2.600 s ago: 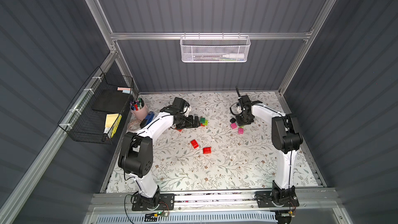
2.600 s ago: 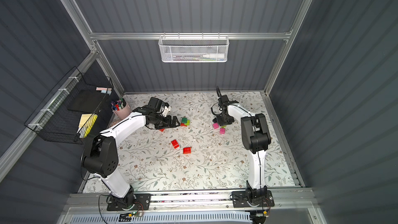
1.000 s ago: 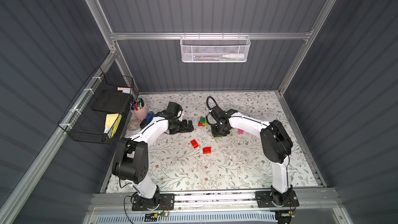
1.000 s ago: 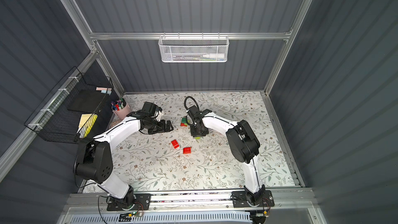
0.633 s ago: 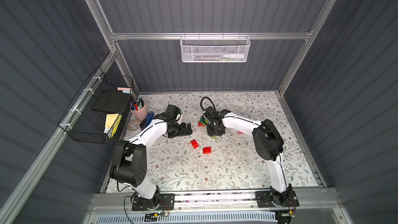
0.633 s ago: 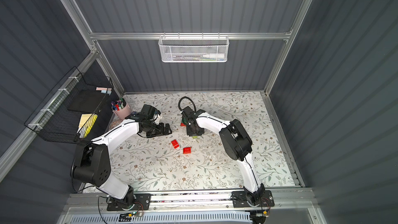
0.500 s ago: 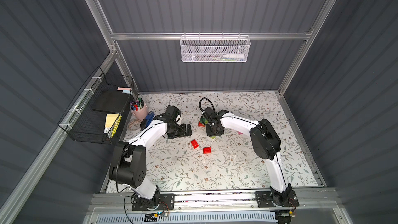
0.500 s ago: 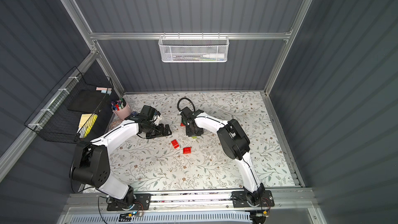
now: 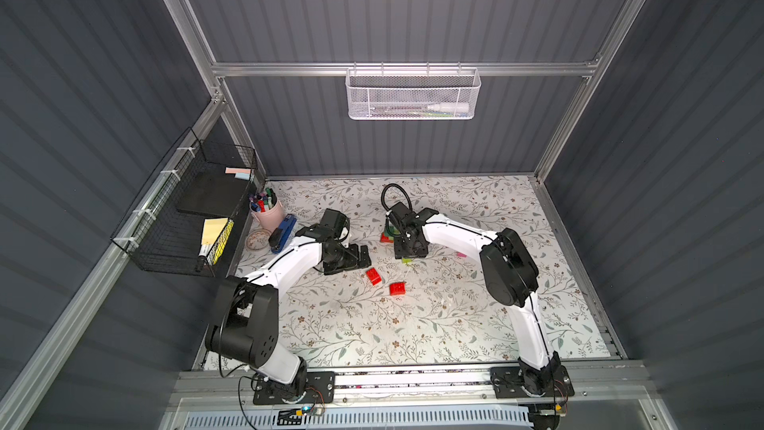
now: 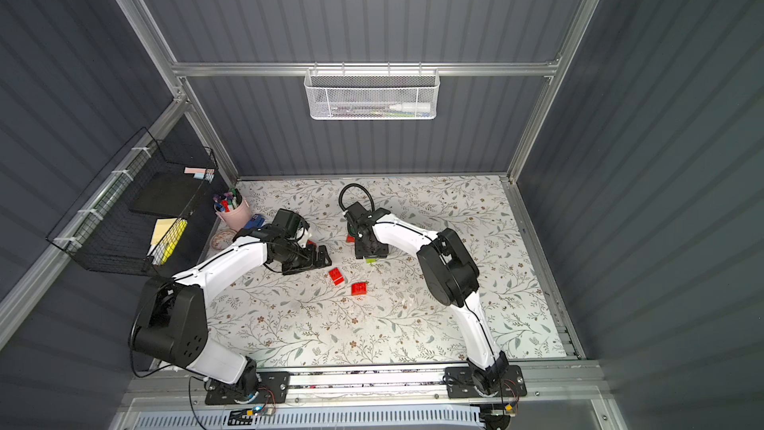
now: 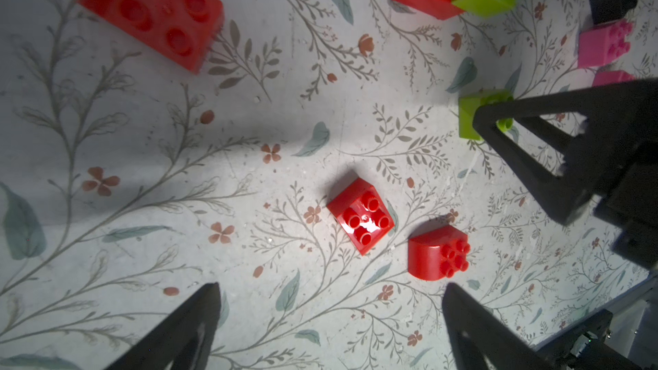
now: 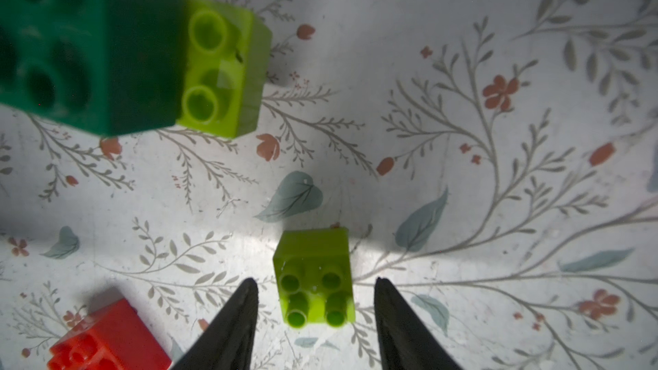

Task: Assemble the letter s with lego
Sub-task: Place the lego brick at the center of the board, then move the lego brick at the center of the board.

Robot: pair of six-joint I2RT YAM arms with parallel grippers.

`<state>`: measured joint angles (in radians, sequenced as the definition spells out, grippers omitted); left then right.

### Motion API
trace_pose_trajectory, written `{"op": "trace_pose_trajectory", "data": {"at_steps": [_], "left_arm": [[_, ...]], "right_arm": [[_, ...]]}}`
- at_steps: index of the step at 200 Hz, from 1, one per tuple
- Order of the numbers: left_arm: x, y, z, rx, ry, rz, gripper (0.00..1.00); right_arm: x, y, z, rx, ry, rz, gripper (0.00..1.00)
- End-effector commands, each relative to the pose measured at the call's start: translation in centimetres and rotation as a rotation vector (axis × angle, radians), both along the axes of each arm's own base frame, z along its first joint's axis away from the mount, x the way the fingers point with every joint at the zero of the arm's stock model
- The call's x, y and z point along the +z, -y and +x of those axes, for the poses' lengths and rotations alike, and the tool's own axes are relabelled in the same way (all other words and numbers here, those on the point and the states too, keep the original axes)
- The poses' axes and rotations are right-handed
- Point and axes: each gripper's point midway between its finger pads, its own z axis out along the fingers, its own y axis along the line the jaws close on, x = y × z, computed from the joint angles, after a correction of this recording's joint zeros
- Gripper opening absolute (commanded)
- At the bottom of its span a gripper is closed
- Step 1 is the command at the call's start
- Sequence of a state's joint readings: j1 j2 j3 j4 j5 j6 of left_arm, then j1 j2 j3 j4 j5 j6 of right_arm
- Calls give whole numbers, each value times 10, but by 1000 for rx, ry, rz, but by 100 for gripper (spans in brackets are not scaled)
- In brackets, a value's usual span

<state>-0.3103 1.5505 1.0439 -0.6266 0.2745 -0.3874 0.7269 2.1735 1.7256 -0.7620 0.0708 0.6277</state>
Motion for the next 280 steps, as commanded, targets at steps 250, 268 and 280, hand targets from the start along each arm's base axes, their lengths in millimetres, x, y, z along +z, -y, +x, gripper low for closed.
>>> {"op": "trace_pose_trajectory", "data": {"at_steps": [250,268,280], "left_arm": [[-57,38,18,383,-24,299,67],[-58,40,19,402,-24,303,62],[-57,41,18,418,-25,307,56]], "right_arm": [[103,137,-19,-42,203,61,74],[102,136,-19,-40,198,66,74],[102,137,-19,-39,200,69,74]]}}
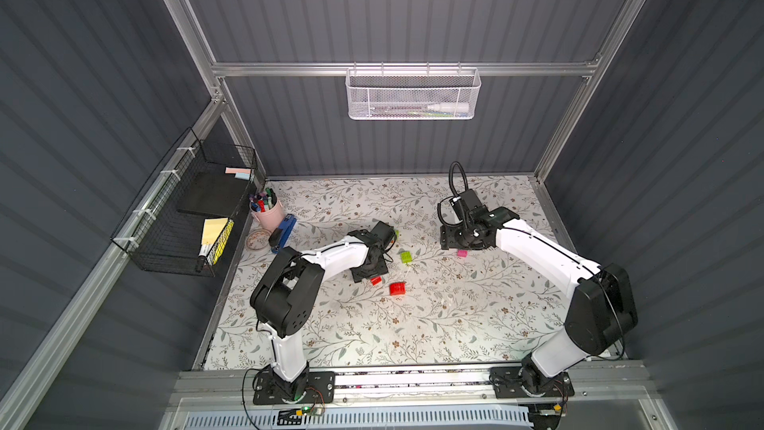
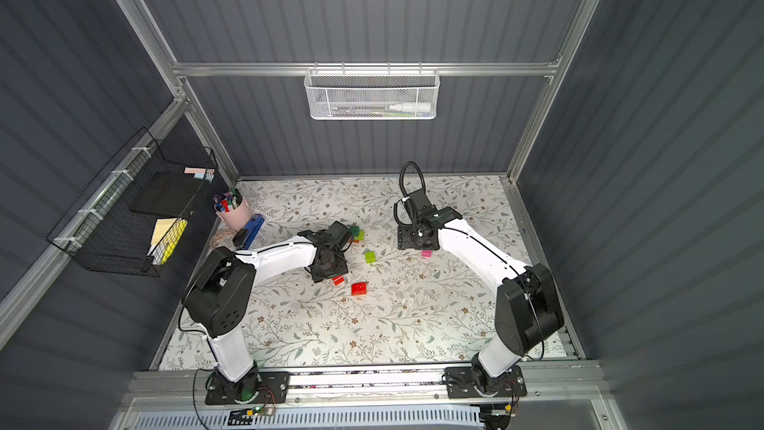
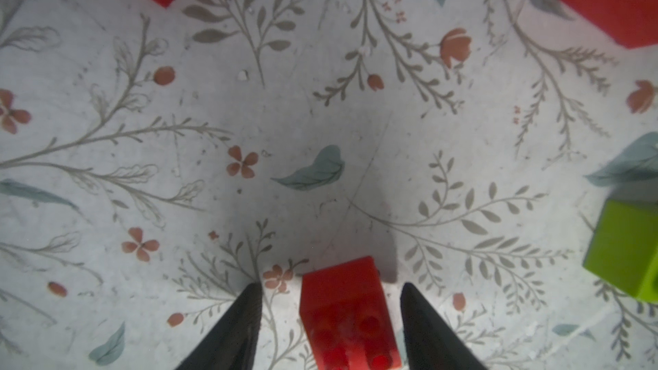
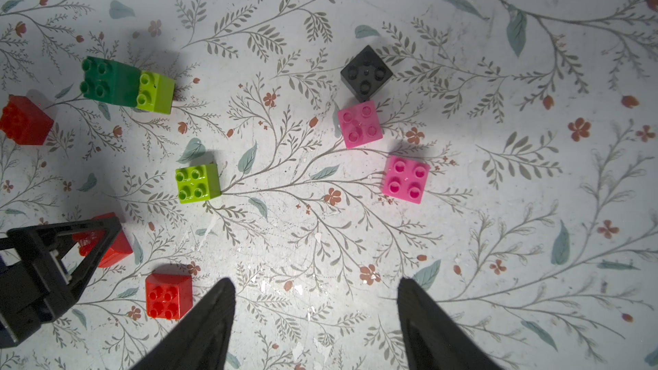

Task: Assemble the letter s with lego
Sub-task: Move the lego brick at the center of the board.

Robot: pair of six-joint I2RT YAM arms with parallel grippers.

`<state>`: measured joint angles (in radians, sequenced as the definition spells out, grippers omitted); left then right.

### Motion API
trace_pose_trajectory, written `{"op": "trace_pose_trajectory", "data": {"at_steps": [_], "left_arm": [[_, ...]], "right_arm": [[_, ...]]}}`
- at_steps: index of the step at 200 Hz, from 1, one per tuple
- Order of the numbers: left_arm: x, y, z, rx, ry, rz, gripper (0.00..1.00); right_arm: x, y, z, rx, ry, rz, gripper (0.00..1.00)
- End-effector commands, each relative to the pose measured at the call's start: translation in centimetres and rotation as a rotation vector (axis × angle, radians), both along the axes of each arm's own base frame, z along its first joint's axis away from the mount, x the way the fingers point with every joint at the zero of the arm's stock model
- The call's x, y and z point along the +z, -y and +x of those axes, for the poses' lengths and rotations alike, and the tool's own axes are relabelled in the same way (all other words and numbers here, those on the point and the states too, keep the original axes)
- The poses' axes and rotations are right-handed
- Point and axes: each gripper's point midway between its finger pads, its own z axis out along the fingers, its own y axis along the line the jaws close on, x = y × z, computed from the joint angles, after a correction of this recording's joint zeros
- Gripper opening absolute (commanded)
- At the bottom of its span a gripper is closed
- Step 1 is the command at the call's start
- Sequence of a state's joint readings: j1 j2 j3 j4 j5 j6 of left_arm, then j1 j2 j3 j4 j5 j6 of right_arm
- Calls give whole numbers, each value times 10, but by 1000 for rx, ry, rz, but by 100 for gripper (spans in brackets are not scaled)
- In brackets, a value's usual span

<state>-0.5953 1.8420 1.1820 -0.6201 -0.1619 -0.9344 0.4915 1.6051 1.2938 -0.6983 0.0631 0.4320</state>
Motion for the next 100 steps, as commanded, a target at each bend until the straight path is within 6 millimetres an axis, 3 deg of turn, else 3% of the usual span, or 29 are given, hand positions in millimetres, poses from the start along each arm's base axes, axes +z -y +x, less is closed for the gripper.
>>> {"op": "trace_pose_trajectory", "data": {"at_steps": [1,48,100], "left_arm": [[4,5,6,50,24,10,55],[-2,12,-2,95,12,7,36],[2,28,-3,167,32,-1,33]], "right_arm": [[4,1,-2,12,12,14,74],[5,2,-3,18,9,29,74],[3,2,-8,38,1,58,74]]}}
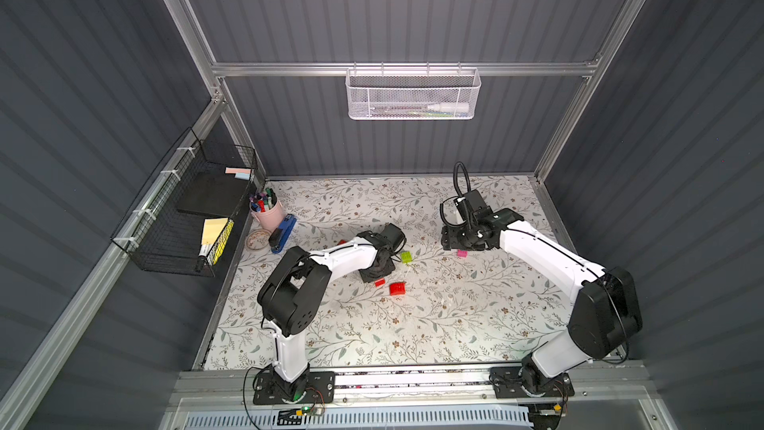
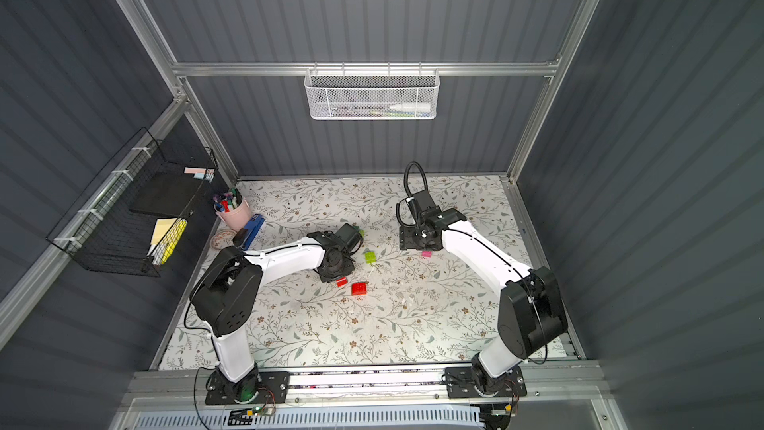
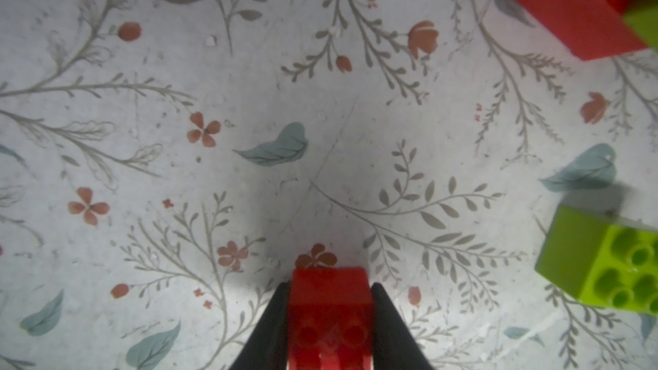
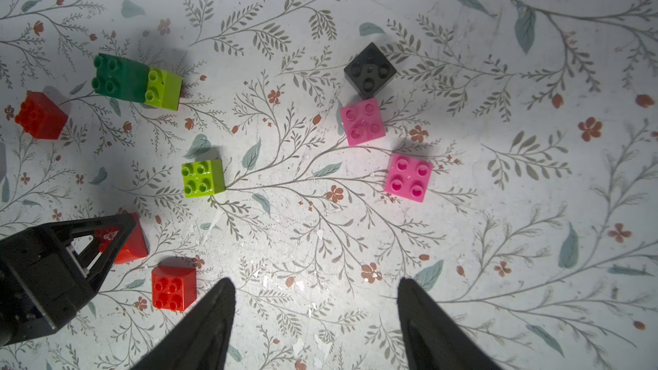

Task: Assemble the letter s with lego
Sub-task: Move the lego brick at the center of the board.

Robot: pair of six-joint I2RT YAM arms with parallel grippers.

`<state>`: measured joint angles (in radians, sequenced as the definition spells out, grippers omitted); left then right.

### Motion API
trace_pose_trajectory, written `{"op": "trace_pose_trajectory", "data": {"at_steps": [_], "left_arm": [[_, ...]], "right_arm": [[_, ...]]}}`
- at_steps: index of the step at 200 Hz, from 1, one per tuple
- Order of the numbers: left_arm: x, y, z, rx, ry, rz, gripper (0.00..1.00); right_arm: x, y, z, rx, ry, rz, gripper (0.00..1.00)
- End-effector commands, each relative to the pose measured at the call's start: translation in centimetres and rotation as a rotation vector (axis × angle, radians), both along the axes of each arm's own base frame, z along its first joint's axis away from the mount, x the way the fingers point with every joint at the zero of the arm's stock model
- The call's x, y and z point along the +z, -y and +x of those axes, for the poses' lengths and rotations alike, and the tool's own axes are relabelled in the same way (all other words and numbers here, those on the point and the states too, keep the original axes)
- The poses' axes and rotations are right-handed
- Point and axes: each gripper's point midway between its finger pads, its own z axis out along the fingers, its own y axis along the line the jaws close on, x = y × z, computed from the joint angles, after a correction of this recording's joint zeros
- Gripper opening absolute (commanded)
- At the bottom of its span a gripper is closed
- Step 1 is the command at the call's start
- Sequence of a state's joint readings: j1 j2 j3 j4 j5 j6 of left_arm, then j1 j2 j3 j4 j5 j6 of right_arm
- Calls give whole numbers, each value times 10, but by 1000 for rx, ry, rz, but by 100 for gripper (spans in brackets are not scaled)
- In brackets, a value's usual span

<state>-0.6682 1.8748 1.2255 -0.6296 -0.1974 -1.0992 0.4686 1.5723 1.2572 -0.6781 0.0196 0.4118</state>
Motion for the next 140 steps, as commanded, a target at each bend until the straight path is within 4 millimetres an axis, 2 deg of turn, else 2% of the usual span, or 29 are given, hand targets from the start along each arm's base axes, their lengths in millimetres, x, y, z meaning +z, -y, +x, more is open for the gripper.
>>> {"op": "trace_pose_trajectory", "data": {"at_steps": [1,16,19,36,66,92,109,140], "left_arm": [[1,4,0,76,4,15,33],[-8,11,-2,105,-10,1,34],[-1,19,5,111,7,-23,34],[0,35,9,124,12,-41,33],[1,41,18,120,33,-8,35],[-4,47,13,117,17,-9,36],[-2,47,12,112,20,-2,42],[14,45,15,95,52,10,54]], "right_arm": [[2,-2,-4,25,0,25,74],[0,-3,-6,38,-2,35,74],[0,-4,-6,44,-2,38,74],[-1,-5,-9,65,-4,51,74],[-4,-7,-14,97,-3,70,74],[-6,-5,-18,105,-18,81,74],[-5,-5,-19,119,-13,89,74],[-6,-12,-23,160,-20,125,75]]}}
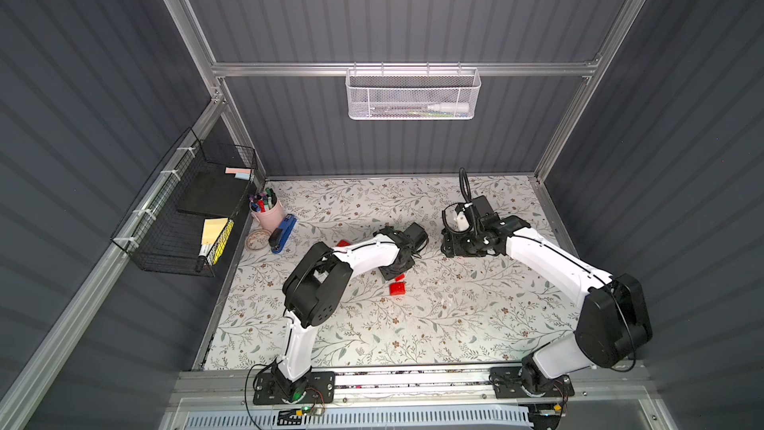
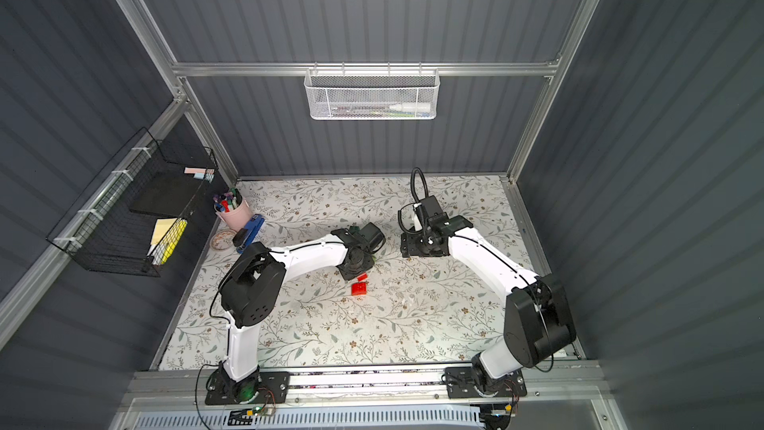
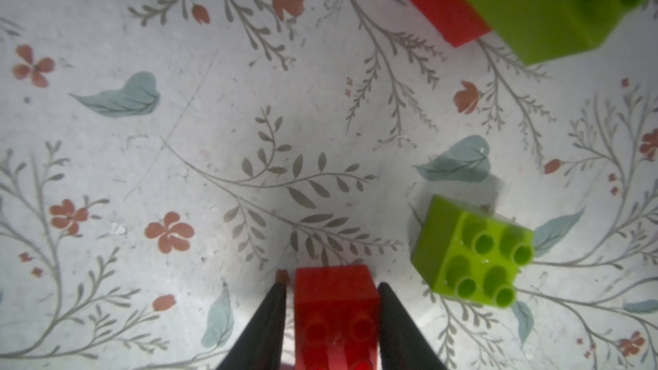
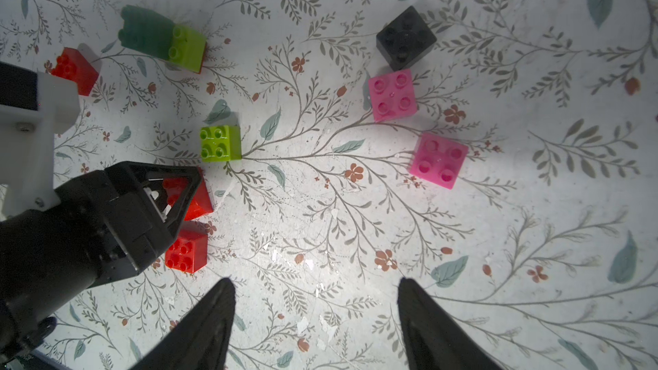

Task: Assemble the letter s with lego
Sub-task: Move the lego brick at the center of the board, then pick up the lego brick from the center of the board.

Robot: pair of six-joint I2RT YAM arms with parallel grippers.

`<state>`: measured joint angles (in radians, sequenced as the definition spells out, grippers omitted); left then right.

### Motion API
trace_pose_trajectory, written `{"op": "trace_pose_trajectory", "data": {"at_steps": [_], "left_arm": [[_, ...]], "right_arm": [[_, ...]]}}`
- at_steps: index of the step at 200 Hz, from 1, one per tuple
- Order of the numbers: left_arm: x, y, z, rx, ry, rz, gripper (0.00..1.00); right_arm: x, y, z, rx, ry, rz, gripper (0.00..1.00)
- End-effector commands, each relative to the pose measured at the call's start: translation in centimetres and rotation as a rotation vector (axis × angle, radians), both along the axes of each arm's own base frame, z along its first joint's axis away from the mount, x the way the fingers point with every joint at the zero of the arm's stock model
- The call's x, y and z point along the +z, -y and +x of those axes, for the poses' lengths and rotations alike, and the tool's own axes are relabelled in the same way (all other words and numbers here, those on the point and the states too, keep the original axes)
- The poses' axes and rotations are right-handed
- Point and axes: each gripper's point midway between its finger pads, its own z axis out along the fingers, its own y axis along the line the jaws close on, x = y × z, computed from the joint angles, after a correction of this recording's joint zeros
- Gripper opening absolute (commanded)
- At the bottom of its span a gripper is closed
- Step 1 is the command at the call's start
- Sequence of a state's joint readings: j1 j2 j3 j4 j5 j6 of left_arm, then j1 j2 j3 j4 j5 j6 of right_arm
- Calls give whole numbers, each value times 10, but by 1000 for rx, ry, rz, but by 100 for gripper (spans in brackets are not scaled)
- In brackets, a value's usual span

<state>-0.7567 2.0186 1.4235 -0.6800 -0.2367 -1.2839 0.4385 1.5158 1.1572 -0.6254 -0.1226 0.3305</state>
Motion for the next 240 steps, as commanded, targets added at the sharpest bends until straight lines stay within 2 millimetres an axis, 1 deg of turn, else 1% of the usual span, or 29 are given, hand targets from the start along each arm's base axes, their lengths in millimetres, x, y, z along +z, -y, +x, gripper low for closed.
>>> {"op": "trace_pose_trajectory", "data": {"at_steps": [1,9,22,32,42,44,49,69,70,87,91,92,95,99,104,106,112,127,152,168,201,223,240], "left_arm": [[14,-6,0,0,18,41,55],[18,-7,1,1,23,44,59],[27,-9,2,-5,39,45,62],[37,-6,4,-13,64,24,64],[46,-10,2,-42,72,34,67],[49,-11,2,-49,77,32,68],[53,-13,0,-74,83,37,70],[64,-31,-2,-141,94,32,78],[64,-34,-2,-138,92,32,79],[74,-46,-1,-207,101,-9,86],[80,-48,1,-219,113,-26,88],[75,-51,-2,-226,99,-21,89],[73,-55,-5,-236,94,-26,90],[75,-58,-5,-250,97,-38,93],[78,-63,-4,-265,101,-53,96],[78,-65,-4,-268,102,-58,97],[81,-70,-2,-290,111,-79,99],[85,-79,0,-339,123,-145,100],[92,-91,2,-402,137,-221,100],[93,-100,4,-403,146,-248,100],[92,-112,7,-386,154,-299,100],[91,-118,8,-375,160,-302,100],[89,-120,8,-373,156,-299,99]], "right_arm": [[3,-7,-5,52,5,44,75],[3,-11,-7,78,1,64,75],[2,-18,-11,117,-7,94,75],[1,-23,-13,143,-9,117,74],[1,-26,-14,157,0,131,74],[3,-31,-17,174,-6,158,74],[3,-35,-19,192,-5,182,74],[6,-53,-26,259,28,199,74],[6,-54,-27,263,30,198,74],[2,-65,-29,280,27,173,73],[1,-68,-30,281,26,170,73],[1,-69,-30,281,27,170,73],[0,-73,-30,285,26,170,73],[-1,-78,-32,293,26,174,73],[-6,-79,-32,284,31,139,73],[-4,-83,-29,288,51,143,73],[-5,-92,-30,301,62,129,73],[-15,-108,-31,311,66,93,71],[-31,-130,-28,294,79,53,68],[-40,-143,-27,298,88,-3,66],[-67,-150,-22,278,62,-130,63],[-75,-162,-20,296,58,-131,61],[-84,-167,-20,305,49,-157,59]]}}
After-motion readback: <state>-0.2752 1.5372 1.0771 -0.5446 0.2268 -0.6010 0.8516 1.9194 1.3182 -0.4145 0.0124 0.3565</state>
